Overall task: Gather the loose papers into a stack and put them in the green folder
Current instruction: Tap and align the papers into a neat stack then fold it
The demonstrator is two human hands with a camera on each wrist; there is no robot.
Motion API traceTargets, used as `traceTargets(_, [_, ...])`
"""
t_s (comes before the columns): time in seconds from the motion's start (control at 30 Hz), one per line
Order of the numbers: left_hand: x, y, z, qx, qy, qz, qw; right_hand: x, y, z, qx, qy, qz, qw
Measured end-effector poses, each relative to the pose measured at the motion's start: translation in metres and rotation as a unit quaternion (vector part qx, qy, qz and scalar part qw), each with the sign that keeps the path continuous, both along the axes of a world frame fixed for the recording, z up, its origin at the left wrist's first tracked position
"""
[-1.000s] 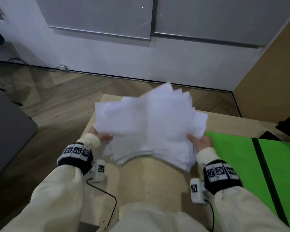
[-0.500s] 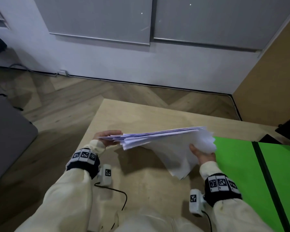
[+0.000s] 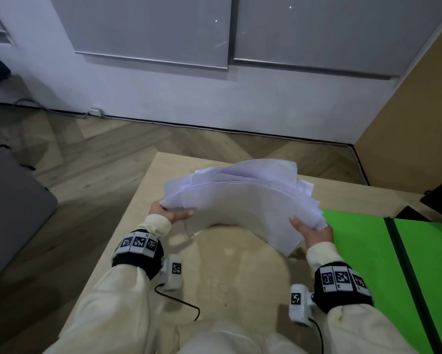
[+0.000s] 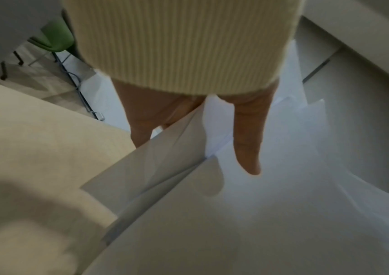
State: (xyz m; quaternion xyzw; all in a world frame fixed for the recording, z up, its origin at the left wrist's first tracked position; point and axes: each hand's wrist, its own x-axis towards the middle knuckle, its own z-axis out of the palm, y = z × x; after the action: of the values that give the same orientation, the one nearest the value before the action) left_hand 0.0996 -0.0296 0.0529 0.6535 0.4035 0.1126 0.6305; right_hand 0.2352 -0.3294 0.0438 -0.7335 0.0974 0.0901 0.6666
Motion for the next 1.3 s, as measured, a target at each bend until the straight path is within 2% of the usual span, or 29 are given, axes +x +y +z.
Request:
traceTargets(0.13, [0.010, 0.002, 0.013, 0.025, -0.028, 0.003, 0.999, 0.012, -0.001, 0.011, -0.027, -0.011, 0.037, 0.999])
traceTargets(0.2, [0.011, 0.003, 0.024, 0.053, -0.054, 0.015, 0.997, 0.015, -0.003, 0.024, -0.052, -0.066, 0.089, 0.992])
traceTargets(0.27, [0.005, 0.012, 0.026, 0.075, -0.087, 0.019, 0.993, 0.019, -0.010, 0.037, -0.033, -0.141, 0.108, 0.984])
traceTargets(0.33, [-0.005, 0.019, 0.026, 0.091, -0.103, 0.003, 0.991, 0.018, -0.010, 0.046, -0.016, -0.165, 0.131, 0.977])
traceTargets(0.4, [-0.014, 0.022, 0.017, 0.081, -0.089, -0.015, 0.993, 0.015, -0.008, 0.038, -0.019, -0.151, 0.143, 0.978])
traceTargets(0.53, [-0.024, 0.025, -0.004, 0.036, -0.067, -0.085, 0.994, 0.009, -0.003, 0.009, -0.054, -0.102, 0.103, 0.988])
traceTargets(0.7, [-0.020, 0.027, -0.002, 0.030, -0.073, -0.125, 0.989, 0.007, 0.001, 0.014, 0.018, -0.107, 0.086, 0.990])
traceTargets(0.77, [-0.015, 0.024, 0.000, 0.056, -0.073, -0.141, 0.986, 0.005, 0.005, 0.019, 0.062, -0.121, 0.095, 0.986])
traceTargets(0.83, [-0.009, 0.019, 0.002, 0.077, -0.069, -0.147, 0.984, 0.006, 0.009, 0.019, 0.064, -0.128, 0.091, 0.986])
traceTargets(1.03, [0.003, 0.007, 0.007, 0.082, -0.069, -0.104, 0.989, 0.005, 0.022, 0.016, 0.052, -0.133, -0.013, 0.990])
traceTargets(1.13, [0.012, -0.005, 0.013, 0.074, -0.050, -0.040, 0.995, 0.007, 0.027, 0.015, 0.045, -0.135, -0.057, 0.988])
traceTargets(1.2, [0.015, -0.013, 0.015, 0.064, -0.018, 0.044, 0.997, 0.007, 0.028, 0.018, 0.084, -0.124, -0.043, 0.988])
traceTargets(1.3, [0.017, -0.017, 0.014, 0.007, -0.013, 0.106, 0.994, 0.010, 0.018, 0.009, 0.084, -0.095, 0.082, 0.989])
